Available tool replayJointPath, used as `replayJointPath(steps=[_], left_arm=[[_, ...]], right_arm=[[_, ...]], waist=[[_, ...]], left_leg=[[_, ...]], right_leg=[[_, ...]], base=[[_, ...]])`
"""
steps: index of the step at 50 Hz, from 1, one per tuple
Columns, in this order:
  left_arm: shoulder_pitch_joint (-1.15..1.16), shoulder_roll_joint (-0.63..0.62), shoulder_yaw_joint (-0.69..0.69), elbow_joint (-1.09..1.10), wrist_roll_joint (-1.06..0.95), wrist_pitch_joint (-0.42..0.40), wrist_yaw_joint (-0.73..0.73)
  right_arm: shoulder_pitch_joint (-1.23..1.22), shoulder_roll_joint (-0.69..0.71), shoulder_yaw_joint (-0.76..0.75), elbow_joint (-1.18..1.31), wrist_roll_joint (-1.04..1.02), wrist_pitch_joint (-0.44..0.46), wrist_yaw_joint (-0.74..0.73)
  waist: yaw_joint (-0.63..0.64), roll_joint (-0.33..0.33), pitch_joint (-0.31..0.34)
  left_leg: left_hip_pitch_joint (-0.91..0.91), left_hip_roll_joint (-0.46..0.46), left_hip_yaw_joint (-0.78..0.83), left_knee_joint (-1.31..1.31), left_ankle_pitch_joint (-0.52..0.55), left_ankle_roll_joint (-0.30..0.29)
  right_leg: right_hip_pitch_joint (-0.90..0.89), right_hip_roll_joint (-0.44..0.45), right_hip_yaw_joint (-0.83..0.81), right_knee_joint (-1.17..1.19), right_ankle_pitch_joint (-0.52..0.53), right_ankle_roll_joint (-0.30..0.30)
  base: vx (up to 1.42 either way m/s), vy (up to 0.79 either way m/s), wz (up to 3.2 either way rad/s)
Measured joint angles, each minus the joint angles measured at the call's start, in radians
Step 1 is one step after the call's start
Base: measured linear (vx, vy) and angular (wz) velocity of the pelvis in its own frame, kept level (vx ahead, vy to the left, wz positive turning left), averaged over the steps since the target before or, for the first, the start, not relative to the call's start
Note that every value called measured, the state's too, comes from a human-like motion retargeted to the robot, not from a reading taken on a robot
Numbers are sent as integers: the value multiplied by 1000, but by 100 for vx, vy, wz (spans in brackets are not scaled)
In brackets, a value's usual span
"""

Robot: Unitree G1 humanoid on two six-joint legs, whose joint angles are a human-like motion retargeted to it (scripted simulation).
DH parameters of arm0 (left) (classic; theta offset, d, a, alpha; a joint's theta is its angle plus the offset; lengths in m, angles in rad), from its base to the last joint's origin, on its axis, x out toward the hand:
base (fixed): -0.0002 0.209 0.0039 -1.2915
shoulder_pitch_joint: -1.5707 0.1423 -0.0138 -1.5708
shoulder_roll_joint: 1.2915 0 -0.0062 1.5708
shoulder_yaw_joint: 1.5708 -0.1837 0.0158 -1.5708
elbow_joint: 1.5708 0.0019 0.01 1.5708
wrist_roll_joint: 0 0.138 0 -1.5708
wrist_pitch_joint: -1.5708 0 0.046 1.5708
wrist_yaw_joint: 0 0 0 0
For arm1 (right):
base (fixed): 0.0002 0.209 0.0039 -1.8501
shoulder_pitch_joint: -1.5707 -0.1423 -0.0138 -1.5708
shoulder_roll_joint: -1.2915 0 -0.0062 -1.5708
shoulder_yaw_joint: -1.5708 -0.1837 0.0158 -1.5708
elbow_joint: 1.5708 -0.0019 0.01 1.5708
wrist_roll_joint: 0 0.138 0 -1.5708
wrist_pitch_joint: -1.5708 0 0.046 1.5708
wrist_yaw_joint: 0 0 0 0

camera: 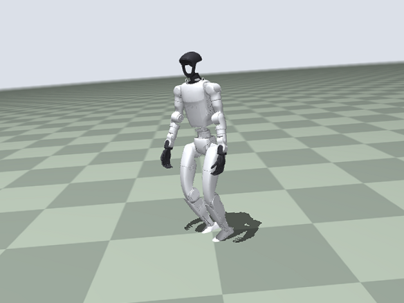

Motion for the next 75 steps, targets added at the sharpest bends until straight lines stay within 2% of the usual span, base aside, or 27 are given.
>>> replayJointPath(steps=[4,15,25,37,49,62,75], left_arm=[[-2,-3,8,10,-8,6,14],[42,3,24,-7,-12,12,74],[45,30,26,-27,9,24,126],[79,7,4,-35,27,43,154],[97,-14,-4,-71,19,60,186],[89,59,37,-184,-4,69,252],[161,112,123,-252,-12,74,325]], right_arm=[[-13,-12,-4,0,0,7,-3],[-5,-35,3,-10,-8,11,-34],[-13,-65,17,-15,-36,9,-74],[-42,-95,31,-35,-59,7,-127],[-79,-131,45,-66,-60,9,-194],[-66,-179,25,-68,-44,10,-261],[-42,-226,-51,5,-6,4,-305]], waist=[[14,12,3],[10,-3,4],[-10,-25,10],[-36,-14,7],[-69,42,0],[-84,134,-31],[-59,201,-87]], left_leg=[[-13,-16,-41,-23,-6,5],[-21,-75,-79,-33,-50,38],[-4,-106,-47,-53,-110,79],[-11,-109,9,-61,-140,112],[-33,-85,63,-62,-157,138],[-75,-35,123,-87,-169,151],[-116,-5,164,-140,-168,162]], right_leg=[[5,20,18,-22,20,2],[-42,9,62,96,-32,10],[-120,-40,64,271,-71,9],[-232,-111,52,482,-111,-37],[-378,-127,74,680,-123,-87],[-567,-107,99,989,-187,-142],[-669,-70,114,1235,-207,-147]], base=[[3,2,-44],[3,3,-33],[2,4,-30],[0,5,-33],[0,5,-41],[2,5,-49],[3,5,-44]])
